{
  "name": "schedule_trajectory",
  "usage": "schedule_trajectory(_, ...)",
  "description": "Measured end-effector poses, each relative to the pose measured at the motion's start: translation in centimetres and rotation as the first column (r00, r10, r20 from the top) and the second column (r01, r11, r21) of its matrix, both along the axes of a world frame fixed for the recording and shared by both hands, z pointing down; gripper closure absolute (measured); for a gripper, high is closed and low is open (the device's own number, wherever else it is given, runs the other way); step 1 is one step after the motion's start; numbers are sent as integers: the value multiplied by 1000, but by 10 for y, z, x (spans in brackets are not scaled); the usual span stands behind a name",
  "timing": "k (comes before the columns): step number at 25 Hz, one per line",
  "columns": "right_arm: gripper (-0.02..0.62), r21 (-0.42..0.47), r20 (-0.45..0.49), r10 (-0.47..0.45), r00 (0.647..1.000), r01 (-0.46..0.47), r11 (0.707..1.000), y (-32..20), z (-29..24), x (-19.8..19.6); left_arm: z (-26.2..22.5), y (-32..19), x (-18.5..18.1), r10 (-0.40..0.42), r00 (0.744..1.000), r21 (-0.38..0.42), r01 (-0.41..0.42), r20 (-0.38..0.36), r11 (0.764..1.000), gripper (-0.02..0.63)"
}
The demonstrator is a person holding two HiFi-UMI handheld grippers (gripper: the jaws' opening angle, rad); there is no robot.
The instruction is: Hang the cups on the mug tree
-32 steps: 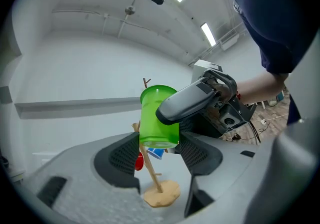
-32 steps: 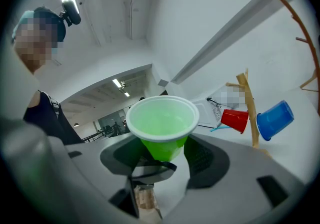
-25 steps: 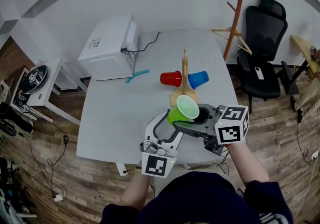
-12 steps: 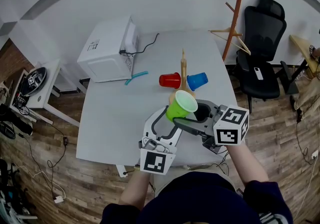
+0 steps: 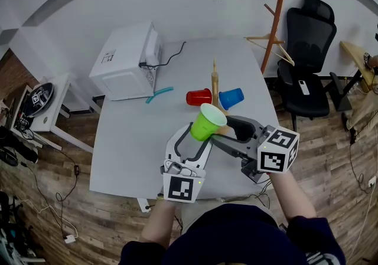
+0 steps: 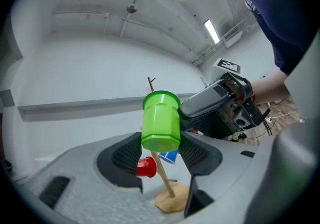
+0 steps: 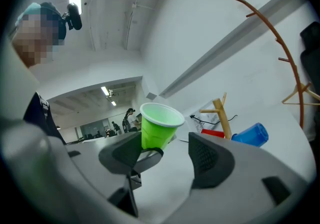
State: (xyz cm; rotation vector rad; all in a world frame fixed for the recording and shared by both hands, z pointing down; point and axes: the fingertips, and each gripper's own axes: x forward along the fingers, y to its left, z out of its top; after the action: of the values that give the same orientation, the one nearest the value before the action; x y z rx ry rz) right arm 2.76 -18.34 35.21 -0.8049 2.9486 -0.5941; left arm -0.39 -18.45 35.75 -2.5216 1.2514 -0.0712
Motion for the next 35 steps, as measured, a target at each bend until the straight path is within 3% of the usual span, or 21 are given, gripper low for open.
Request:
schedule_trajectory(7,325,16,58,103,993,-104,994,-12,-13,18,9,-17,-1,-38,997,-12,39,69,999,371)
schedule_trajectory(15,327,24,53,187,981,-188,982,-36,-15,25,23,-34,3,-52,988,-34,58,148,998,371)
schedule_trajectory(35,327,0,55,298,953,-299,954,-77,-8,47,4,-50,13,-22,990,6,22,136,1000,371)
